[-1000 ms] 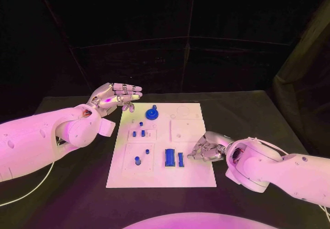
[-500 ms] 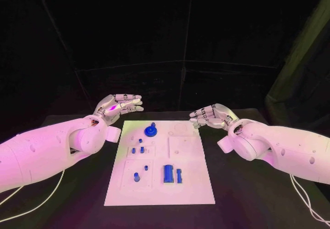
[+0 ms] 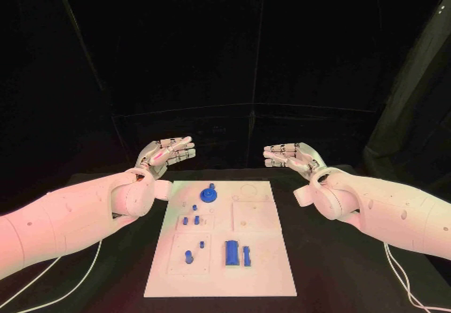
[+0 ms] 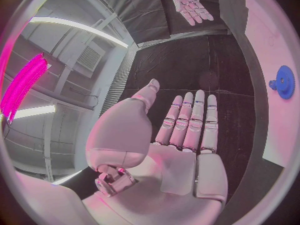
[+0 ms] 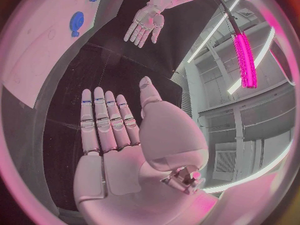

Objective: Assemble the parts on the task board

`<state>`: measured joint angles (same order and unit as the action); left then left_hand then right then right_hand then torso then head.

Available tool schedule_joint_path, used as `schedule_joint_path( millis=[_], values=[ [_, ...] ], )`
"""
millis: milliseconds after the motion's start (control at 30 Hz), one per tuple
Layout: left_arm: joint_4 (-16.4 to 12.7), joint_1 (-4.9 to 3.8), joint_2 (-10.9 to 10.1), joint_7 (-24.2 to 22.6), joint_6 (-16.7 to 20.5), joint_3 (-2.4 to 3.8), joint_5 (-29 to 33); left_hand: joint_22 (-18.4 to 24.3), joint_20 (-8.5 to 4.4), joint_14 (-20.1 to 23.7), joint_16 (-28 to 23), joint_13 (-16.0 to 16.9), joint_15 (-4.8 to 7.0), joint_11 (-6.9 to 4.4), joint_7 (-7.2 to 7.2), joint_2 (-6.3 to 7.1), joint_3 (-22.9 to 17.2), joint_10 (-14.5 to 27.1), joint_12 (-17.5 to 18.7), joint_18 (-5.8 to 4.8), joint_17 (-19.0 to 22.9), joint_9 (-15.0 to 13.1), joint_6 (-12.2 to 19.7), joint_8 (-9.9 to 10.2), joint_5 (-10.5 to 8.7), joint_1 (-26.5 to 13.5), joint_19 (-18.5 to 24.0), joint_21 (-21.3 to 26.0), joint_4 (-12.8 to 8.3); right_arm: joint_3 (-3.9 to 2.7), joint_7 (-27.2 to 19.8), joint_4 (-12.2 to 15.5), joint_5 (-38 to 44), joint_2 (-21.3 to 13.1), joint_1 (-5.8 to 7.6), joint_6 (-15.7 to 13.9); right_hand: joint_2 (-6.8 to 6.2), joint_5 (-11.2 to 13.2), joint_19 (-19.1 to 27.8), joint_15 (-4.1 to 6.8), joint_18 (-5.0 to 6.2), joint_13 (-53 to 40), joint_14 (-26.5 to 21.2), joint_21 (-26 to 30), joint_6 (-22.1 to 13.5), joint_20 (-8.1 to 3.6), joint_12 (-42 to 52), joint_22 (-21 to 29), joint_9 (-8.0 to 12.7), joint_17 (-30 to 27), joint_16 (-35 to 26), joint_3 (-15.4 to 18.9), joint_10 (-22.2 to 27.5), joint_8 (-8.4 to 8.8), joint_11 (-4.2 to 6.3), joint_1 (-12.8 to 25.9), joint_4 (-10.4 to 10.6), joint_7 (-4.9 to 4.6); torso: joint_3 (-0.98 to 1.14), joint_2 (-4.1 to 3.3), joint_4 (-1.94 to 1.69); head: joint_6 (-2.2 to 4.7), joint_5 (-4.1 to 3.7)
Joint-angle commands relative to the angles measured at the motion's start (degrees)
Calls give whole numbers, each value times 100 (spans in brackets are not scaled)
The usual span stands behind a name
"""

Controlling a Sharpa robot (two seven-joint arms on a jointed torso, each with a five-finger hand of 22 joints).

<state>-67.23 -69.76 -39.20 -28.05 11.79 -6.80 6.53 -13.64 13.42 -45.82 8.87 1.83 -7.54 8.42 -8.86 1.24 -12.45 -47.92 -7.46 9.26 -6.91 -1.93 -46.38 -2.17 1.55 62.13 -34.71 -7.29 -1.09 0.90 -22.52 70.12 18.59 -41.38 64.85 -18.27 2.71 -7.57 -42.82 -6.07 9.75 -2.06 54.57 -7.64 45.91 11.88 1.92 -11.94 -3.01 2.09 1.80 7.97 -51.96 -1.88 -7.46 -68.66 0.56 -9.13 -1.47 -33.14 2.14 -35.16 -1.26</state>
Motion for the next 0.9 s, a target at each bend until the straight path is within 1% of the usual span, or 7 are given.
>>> schedule_joint_path(
  millis=[33,67,367,400,567,600,900],
  values=[
    [-145,47,-30,-19,213,44,-61,436,-431,1468,-283,-183,242,-270,282,-124,401,1536,242,-295,222,193,1486,217,-155,-1991,1112,233,109,-7,-52,159,-154,-22,-30,-235,-271,242,1358,193,-316,206,-1730,243,-1456,-376,-192,379,301,-209,-180,-254,1648,188,236,2177,-56,289,73,98,-107,37,61],
    [-200,71,-44,-23,291,60,-77,473,-468,1590,-306,-183,262,-292,307,-124,434,1663,260,-308,240,193,1609,217,-155,-2155,1204,256,109,-9,-74,220,-211,-32,-45,-314,-271,260,1472,607,-358,206,-1876,261,-1578,-408,-192,410,301,-209,-180,-278,1786,188,257,2359,-56,312,95,126,-138,49,80],
    [-1148,477,-275,-92,1636,344,-340,748,-737,2514,-485,-183,754,-842,886,-124,684,2630,746,-429,691,193,2546,217,-155,-3409,1906,729,109,-56,-450,1234,-1159,-204,-289,-1620,-271,757,2336,607,-510,206,-2979,764,-2507,-650,-192,651,301,-209,-180,-797,2834,188,746,3746,-56,496,147,196,-214,78,126],
    [-1274,532,-306,-102,1816,382,-375,772,-761,2596,-887,-183,754,-842,886,-124,705,2714,746,-438,691,193,2626,217,-155,-3519,1967,729,109,-61,-491,1344,-1262,-223,-315,-1762,-271,757,2412,607,-510,206,-3075,764,-2586,-668,-192,673,301,-209,-180,-797,2926,188,746,3865,-56,913,147,196,-214,78,126],
    [-1850,779,-446,-143,2633,554,-535,887,-874,2983,-887,-183,754,-842,886,-124,809,3121,746,-493,691,193,3018,217,-155,-4043,2259,729,109,-81,-658,1795,-1684,-299,-424,-2343,-271,757,2774,607,-573,206,-3536,764,-2974,-771,-192,773,301,-209,-180,-797,3368,188,746,4447,-56,913,147,196,-214,78,126],
    [-1927,812,-465,-149,2742,577,-557,905,-891,3045,-887,-183,754,-842,886,-124,819,3185,746,-926,691,193,3080,217,-155,-4127,2308,729,109,-84,-677,1848,-1733,-308,-437,-2410,-271,757,2836,607,-573,206,-3616,764,-3041,-786,-192,792,301,-209,-180,-797,3441,188,746,4546,-56,913,147,196,-214,78,126],
    [-2272,960,-549,-174,3232,680,-653,1364,-1342,3499,-887,-183,754,-842,886,-124,1245,3658,746,-926,691,193,3540,217,-155,-4742,2659,729,109,-90,-727,1983,-1859,-331,-469,-2585,-271,757,3253,607,-975,206,-4158,764,-3497,-1188,-192,1194,301,-209,-180,-797,3956,188,746,5228,-56,913,147,196,-214,78,126]
  ],
)
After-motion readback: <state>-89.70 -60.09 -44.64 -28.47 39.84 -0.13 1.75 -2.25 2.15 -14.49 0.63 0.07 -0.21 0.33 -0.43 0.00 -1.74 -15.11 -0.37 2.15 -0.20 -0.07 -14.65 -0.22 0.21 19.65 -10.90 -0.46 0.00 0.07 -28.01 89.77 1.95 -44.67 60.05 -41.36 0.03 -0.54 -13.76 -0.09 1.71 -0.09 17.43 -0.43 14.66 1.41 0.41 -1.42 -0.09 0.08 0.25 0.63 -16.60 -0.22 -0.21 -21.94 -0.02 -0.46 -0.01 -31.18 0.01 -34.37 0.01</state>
